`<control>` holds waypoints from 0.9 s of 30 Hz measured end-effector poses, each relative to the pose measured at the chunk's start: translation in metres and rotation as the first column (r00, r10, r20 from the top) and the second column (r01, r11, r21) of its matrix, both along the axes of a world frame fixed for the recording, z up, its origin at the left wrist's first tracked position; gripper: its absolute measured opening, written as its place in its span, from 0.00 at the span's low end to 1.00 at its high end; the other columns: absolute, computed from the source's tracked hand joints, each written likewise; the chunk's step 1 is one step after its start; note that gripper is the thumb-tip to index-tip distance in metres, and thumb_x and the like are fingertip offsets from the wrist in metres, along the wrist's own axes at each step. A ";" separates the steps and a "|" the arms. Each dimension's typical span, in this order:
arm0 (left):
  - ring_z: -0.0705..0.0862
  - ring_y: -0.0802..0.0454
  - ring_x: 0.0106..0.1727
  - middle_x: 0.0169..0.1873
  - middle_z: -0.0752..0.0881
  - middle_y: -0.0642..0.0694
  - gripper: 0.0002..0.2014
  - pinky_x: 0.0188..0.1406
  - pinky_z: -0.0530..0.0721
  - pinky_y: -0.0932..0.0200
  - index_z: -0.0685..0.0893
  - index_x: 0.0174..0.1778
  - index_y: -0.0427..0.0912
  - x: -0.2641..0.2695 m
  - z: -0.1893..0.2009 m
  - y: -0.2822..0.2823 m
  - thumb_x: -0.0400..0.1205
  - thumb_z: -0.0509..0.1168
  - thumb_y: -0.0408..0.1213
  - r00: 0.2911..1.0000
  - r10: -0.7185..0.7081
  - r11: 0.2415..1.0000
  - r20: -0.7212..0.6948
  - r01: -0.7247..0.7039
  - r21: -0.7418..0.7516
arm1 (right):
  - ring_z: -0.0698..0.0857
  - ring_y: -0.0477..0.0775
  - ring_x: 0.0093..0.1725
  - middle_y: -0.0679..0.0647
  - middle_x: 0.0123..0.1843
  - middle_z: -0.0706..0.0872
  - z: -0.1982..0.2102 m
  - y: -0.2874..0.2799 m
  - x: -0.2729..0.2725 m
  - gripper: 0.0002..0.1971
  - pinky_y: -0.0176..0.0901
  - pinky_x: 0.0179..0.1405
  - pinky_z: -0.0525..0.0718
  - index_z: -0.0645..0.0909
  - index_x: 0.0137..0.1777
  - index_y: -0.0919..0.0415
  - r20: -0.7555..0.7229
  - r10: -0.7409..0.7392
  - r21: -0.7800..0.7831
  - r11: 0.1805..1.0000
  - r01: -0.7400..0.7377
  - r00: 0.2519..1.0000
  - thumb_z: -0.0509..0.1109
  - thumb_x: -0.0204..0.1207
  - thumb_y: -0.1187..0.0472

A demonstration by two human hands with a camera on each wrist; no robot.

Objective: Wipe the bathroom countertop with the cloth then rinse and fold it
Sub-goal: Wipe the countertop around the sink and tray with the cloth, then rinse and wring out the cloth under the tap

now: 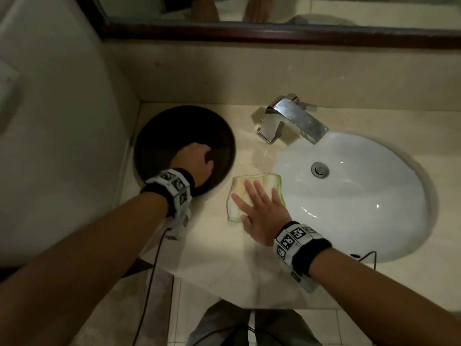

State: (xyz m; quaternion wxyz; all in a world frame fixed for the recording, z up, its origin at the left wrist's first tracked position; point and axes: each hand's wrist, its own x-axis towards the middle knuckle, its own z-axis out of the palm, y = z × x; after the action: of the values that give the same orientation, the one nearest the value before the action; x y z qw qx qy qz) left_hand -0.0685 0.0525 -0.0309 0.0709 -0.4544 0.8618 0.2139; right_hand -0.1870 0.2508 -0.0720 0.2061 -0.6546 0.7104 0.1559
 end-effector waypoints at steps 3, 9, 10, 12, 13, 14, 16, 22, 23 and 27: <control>0.83 0.43 0.60 0.60 0.85 0.45 0.16 0.61 0.79 0.53 0.82 0.66 0.48 0.001 0.010 0.050 0.84 0.60 0.42 0.993 -0.087 0.996 -0.078 0.089 0.025 | 0.34 0.63 0.85 0.58 0.86 0.30 -0.001 0.002 0.003 0.31 0.70 0.80 0.43 0.34 0.84 0.43 -0.022 0.000 -0.002 1.000 0.000 1.000 0.43 0.85 0.45; 0.85 0.50 0.54 0.55 0.88 0.51 0.16 0.57 0.83 0.54 0.81 0.67 0.51 0.021 -0.001 0.108 0.84 0.60 0.44 0.996 -0.082 0.987 -0.040 0.087 0.132 | 0.34 0.66 0.84 0.60 0.85 0.29 0.003 0.037 0.015 0.31 0.72 0.79 0.43 0.31 0.84 0.45 -0.027 0.120 0.007 0.993 -0.120 0.992 0.40 0.84 0.45; 0.85 0.49 0.56 0.57 0.87 0.50 0.17 0.58 0.82 0.53 0.80 0.69 0.51 0.023 -0.005 0.113 0.84 0.59 0.45 0.996 -0.085 0.987 -0.030 0.089 0.135 | 0.34 0.66 0.84 0.59 0.85 0.29 0.004 0.048 0.018 0.31 0.72 0.79 0.41 0.32 0.84 0.45 -0.016 0.142 0.008 0.990 -0.142 0.990 0.38 0.83 0.44; 0.82 0.46 0.61 0.62 0.83 0.46 0.20 0.62 0.79 0.50 0.75 0.73 0.52 0.027 -0.011 0.124 0.85 0.57 0.47 0.996 -0.093 0.983 -0.002 0.092 0.156 | 0.35 0.65 0.84 0.59 0.85 0.31 0.002 0.073 0.021 0.32 0.72 0.78 0.41 0.37 0.85 0.44 0.018 0.167 -0.028 0.986 -0.166 0.986 0.36 0.80 0.44; 0.81 0.45 0.62 0.64 0.81 0.46 0.21 0.63 0.78 0.50 0.72 0.76 0.52 0.028 -0.013 0.129 0.85 0.57 0.48 0.995 -0.103 0.981 0.014 0.099 0.166 | 0.40 0.66 0.85 0.60 0.86 0.36 0.001 0.084 0.022 0.31 0.73 0.78 0.44 0.43 0.86 0.44 0.037 0.171 -0.081 0.983 -0.168 0.985 0.38 0.81 0.44; 0.80 0.45 0.63 0.65 0.80 0.46 0.23 0.63 0.78 0.49 0.69 0.77 0.53 0.029 -0.016 0.135 0.85 0.56 0.48 0.993 -0.116 0.979 0.027 0.110 0.172 | 0.46 0.66 0.85 0.60 0.86 0.43 0.000 0.094 0.023 0.30 0.73 0.78 0.48 0.50 0.85 0.44 0.055 0.173 -0.117 0.979 -0.165 0.983 0.42 0.82 0.44; 0.80 0.45 0.61 0.64 0.78 0.47 0.22 0.62 0.78 0.49 0.69 0.78 0.54 0.028 -0.018 0.145 0.86 0.55 0.49 0.991 -0.131 0.977 0.031 0.124 0.171 | 0.55 0.66 0.84 0.60 0.86 0.53 -0.003 0.111 0.020 0.29 0.71 0.76 0.56 0.60 0.83 0.44 0.081 0.191 -0.105 0.978 -0.182 0.978 0.47 0.82 0.44; 0.81 0.45 0.60 0.61 0.81 0.47 0.16 0.60 0.78 0.52 0.81 0.67 0.52 0.012 -0.017 0.167 0.86 0.55 0.43 0.980 -0.188 0.969 0.065 0.175 0.172 | 0.58 0.58 0.84 0.54 0.86 0.57 0.001 0.127 -0.014 0.27 0.62 0.77 0.63 0.63 0.82 0.42 0.183 0.333 -0.153 0.939 -0.308 0.925 0.48 0.82 0.49; 0.81 0.45 0.60 0.61 0.81 0.46 0.16 0.60 0.78 0.51 0.81 0.66 0.51 0.010 -0.016 0.170 0.86 0.55 0.43 0.980 -0.187 0.971 0.071 0.173 0.164 | 0.59 0.57 0.84 0.53 0.86 0.58 0.003 0.124 -0.019 0.26 0.60 0.77 0.64 0.65 0.81 0.43 0.219 0.342 -0.160 0.937 -0.312 0.914 0.46 0.82 0.48; 0.81 0.43 0.59 0.62 0.80 0.45 0.17 0.60 0.79 0.50 0.81 0.66 0.50 0.007 -0.011 0.181 0.85 0.55 0.45 0.984 -0.151 0.980 0.096 0.136 0.147 | 0.79 0.58 0.71 0.53 0.72 0.81 0.015 0.108 -0.033 0.26 0.55 0.65 0.80 0.83 0.66 0.54 0.378 0.286 -0.257 0.946 -0.198 0.880 0.47 0.81 0.48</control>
State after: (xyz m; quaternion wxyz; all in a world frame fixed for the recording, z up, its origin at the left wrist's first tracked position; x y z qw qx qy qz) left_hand -0.0620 0.2337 -0.0420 0.1636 -0.3954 0.8704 0.2435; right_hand -0.2197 0.3589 -0.0572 0.2589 -0.7746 0.5759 -0.0364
